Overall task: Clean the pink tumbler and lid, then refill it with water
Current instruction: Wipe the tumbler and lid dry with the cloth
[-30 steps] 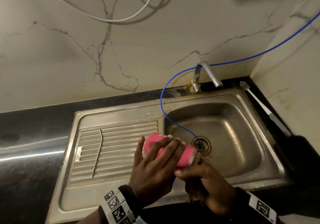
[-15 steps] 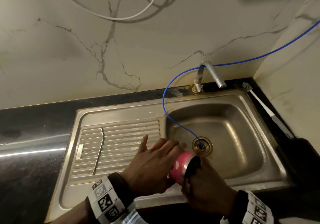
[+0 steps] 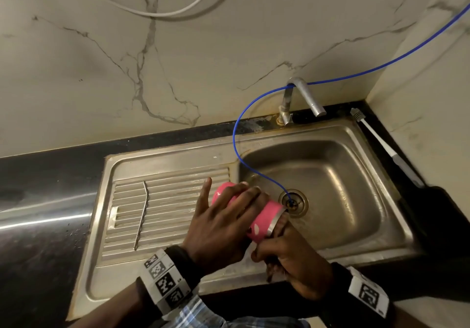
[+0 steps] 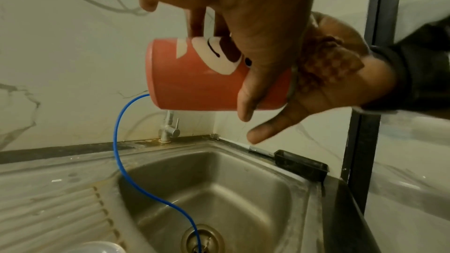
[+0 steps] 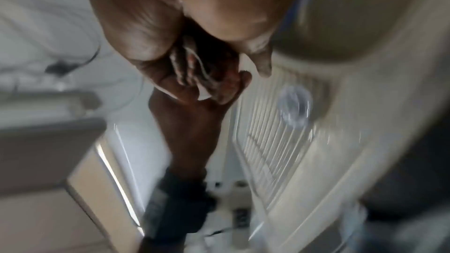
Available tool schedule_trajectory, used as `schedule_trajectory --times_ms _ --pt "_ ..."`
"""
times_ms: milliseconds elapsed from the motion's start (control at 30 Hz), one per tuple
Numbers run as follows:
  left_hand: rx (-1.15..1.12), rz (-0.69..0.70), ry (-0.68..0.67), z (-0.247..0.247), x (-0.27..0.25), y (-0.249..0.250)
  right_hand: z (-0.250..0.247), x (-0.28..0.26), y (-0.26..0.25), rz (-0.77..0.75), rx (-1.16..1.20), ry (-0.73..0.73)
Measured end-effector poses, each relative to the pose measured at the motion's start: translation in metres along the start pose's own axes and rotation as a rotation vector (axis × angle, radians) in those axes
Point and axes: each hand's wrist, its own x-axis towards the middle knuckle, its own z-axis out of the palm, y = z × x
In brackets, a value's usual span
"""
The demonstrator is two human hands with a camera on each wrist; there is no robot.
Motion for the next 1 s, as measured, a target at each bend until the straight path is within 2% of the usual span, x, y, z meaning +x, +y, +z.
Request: schedule_trajectory --times_ms 67,133,200,267,333,433,533,567,633,667,733,833,967,1000 --pt "-0.047 -0.009 -0.038 -0.005 0.004 -0.005 -0.005 0.004 0.002 -0.085 -0.319 0.06" --pt "-0.096 -0.029 -0.118 -0.007 0.008 -0.012 -0.013 0.007 0.005 -0.246 -0.741 -0.026" --pt "-0.147 -0.044 -0.234 -0.006 0.01 -0.019 -0.023 0.012 0.007 -0.473 -1.103 -0.098" --pt "-0.164 -0.036 -0.283 -0.004 0.009 -0.023 -0.025 0.016 0.01 -0.525 -1.266 -0.122" --pt "-0.147 -0.029 -0.259 -0.004 0.008 -0.022 -0.02 0.019 0.015 -0.51 -1.189 -0.106" --pt "-0.086 -0.016 -0.151 -0.003 0.003 -0.014 -0.014 0.01 0.013 -0.225 -0.842 -0.052" --pt "-0.03 -0.031 -0.016 0.004 -0.006 -0.004 0.001 0.007 0.009 -0.094 -0.541 0.02" --pt "-0.018 -0.047 0.022 0.008 -0.009 -0.001 0.011 0.008 0.004 -0.071 -0.464 0.064" --pt "-0.002 -0.084 0.078 0.013 -0.012 0.005 0.028 0.013 0.005 0.019 -0.243 0.302" --pt "0.003 -0.106 0.093 0.015 -0.013 0.008 0.029 0.013 0.001 -0.001 -0.157 0.29" --pt "0.017 -0.137 0.096 0.015 -0.013 0.014 0.017 0.006 -0.009 -0.061 -0.032 0.081" --pt "0.017 -0.145 0.048 0.009 -0.013 0.019 -0.004 0.004 0.002 -0.193 -0.313 0.066" --pt "-0.13 -0.162 -0.152 -0.009 -0.009 0.013 -0.024 0.014 0.027 -0.526 -0.892 0.007" --pt "-0.147 -0.151 -0.212 -0.013 -0.006 0.008 -0.028 0.015 0.028 -0.548 -1.035 0.002"
